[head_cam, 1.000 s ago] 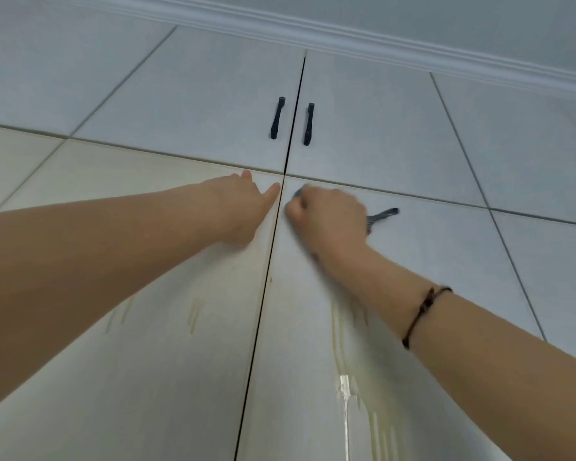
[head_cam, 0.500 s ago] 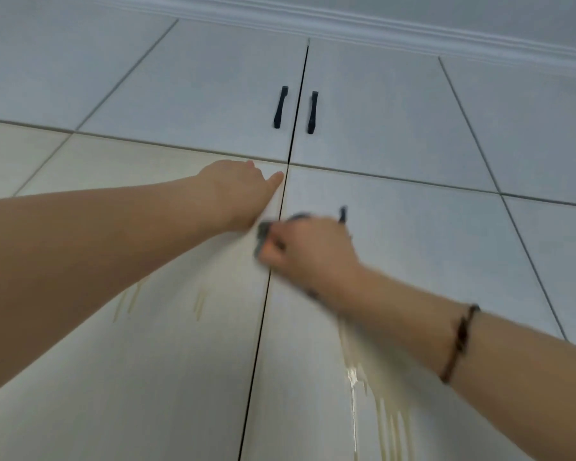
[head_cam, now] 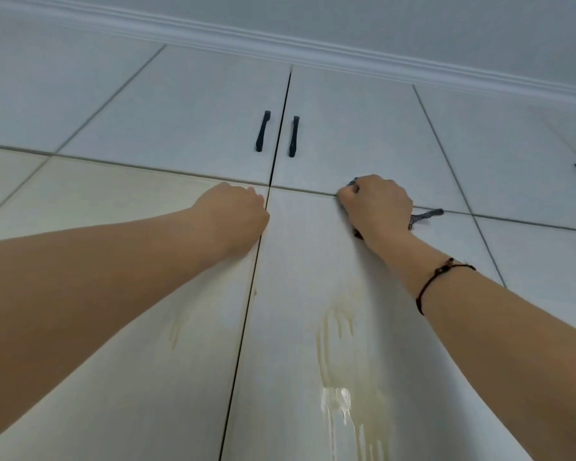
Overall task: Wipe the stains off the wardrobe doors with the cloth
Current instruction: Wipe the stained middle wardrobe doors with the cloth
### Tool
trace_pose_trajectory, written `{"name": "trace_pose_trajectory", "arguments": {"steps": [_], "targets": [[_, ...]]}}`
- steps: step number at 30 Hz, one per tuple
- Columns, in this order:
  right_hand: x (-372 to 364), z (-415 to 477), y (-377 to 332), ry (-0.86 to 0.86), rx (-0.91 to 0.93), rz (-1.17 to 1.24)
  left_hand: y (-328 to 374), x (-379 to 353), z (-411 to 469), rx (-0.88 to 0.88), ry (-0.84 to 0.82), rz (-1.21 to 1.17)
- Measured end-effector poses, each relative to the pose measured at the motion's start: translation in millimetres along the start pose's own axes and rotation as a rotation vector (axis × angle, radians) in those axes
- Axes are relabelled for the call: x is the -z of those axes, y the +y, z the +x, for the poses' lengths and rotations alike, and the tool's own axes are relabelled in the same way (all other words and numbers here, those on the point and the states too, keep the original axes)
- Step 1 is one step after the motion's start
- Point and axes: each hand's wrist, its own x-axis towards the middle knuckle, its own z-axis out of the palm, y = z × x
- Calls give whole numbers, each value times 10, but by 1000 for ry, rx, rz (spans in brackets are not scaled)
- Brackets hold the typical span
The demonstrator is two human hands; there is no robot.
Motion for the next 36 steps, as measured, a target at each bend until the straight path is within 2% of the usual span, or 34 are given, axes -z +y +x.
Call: {"name": "trace_pose_trajectory", "arguments": {"steps": [2,6,8,10,13,15,19,23,25,26,28,32,33,34,36], "targets": [[-17,-143,-34,30,38,-26,-8,105,62,-20,-23,-3],[-32,-1228,-387,-37,465,22,65,109,119,-12,4,-13],[1,-1321,-317,-62,566,83,98,83,125,2,3,-22],[-31,-1006,-226,-90,468,20,85,95,129,24,13,-38],[-81,-189,-16,1,157,-21,109,96,109,39,-42,-94],[-140,132,113,84,22,-18,141,96,85,53,-92,-128],[-223,-77,-129,104,50,-48,111,171,11,103,-151,-278],[-143,-839,-473,-35,371,-1,127,121,0,142,-172,-335],[-9,-1114,-380,-118,515,29,150,127,-39,126,-197,-311],[54,-1126,-253,-156,525,36,154,132,-83,112,-216,-277],[132,-886,45,-127,421,0,153,160,-172,68,-247,-187],[196,-139,681,80,-82,-52,228,342,-296,4,-306,-60],[189,-103,694,103,-150,-41,247,366,-294,-6,-307,-25],[181,-151,621,105,-164,-46,256,374,-288,-14,-306,-12],[148,-441,313,39,-51,6,273,388,-278,-12,-317,-7]]}}
